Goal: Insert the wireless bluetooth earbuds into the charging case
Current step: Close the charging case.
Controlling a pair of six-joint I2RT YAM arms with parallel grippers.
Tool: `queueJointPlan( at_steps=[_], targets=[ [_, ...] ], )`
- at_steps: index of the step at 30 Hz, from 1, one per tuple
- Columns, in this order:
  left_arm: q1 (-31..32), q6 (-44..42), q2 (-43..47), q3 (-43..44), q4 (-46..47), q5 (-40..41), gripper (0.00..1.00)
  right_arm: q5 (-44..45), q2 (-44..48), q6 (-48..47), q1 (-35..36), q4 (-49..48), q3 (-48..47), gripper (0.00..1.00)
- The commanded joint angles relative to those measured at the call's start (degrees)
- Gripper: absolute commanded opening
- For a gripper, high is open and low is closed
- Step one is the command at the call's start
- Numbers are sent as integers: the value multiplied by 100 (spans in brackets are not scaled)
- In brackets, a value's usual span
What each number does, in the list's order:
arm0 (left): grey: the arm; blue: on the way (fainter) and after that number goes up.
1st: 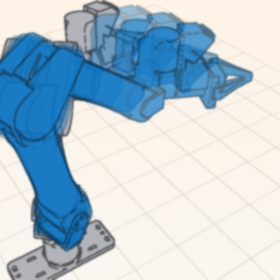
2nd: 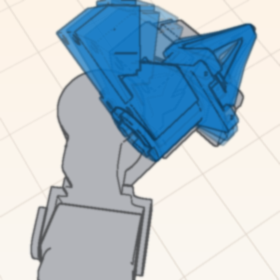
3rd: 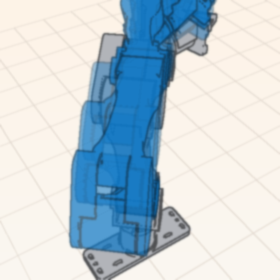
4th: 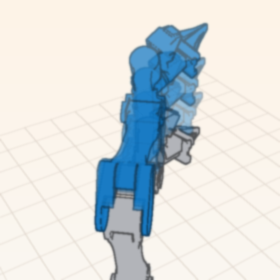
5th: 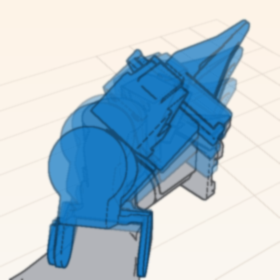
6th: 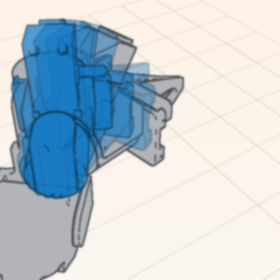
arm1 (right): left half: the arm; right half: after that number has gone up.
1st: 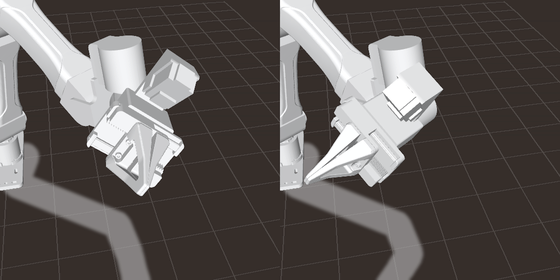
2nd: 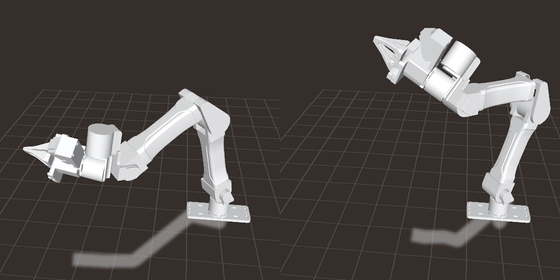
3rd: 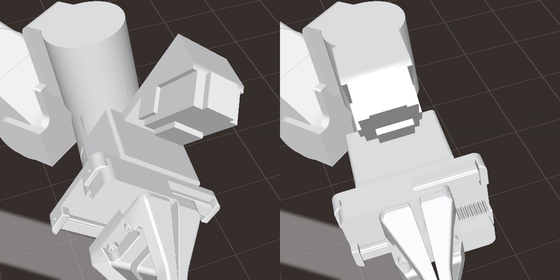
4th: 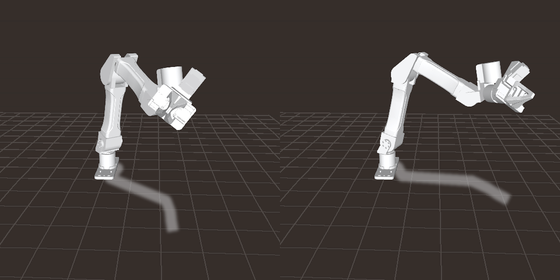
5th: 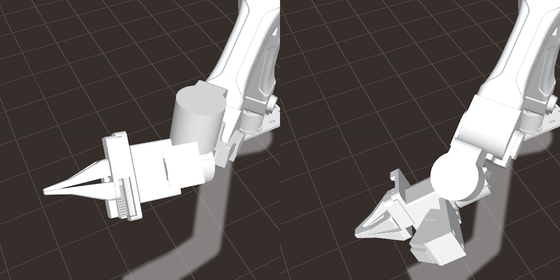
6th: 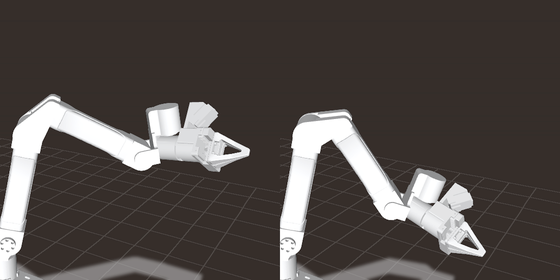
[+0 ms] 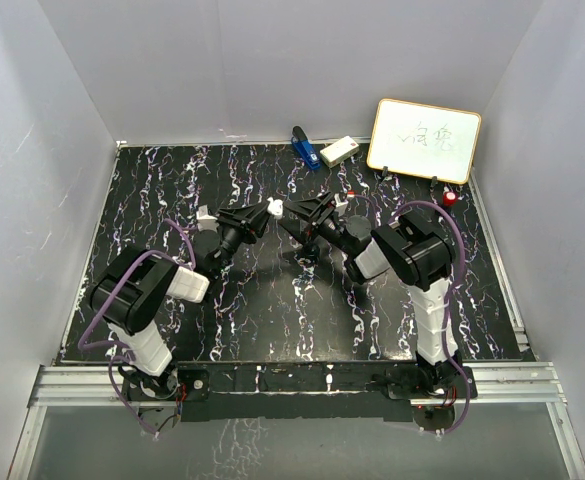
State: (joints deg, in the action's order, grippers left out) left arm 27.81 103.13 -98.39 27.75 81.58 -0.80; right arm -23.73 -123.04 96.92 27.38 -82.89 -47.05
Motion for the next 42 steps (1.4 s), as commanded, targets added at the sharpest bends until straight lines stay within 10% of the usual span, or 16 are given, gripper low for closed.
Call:
queueJointPlan(
  at_steps=[1, 42],
  targets=[
    [31, 65, -3, 80, 973, 79, 0, 147, -56, 225, 30, -2108, -161, 73],
    [40, 524, 65, 14, 456, 60, 0, -385, 240, 62, 46, -2109, -572, 74]
  ],
)
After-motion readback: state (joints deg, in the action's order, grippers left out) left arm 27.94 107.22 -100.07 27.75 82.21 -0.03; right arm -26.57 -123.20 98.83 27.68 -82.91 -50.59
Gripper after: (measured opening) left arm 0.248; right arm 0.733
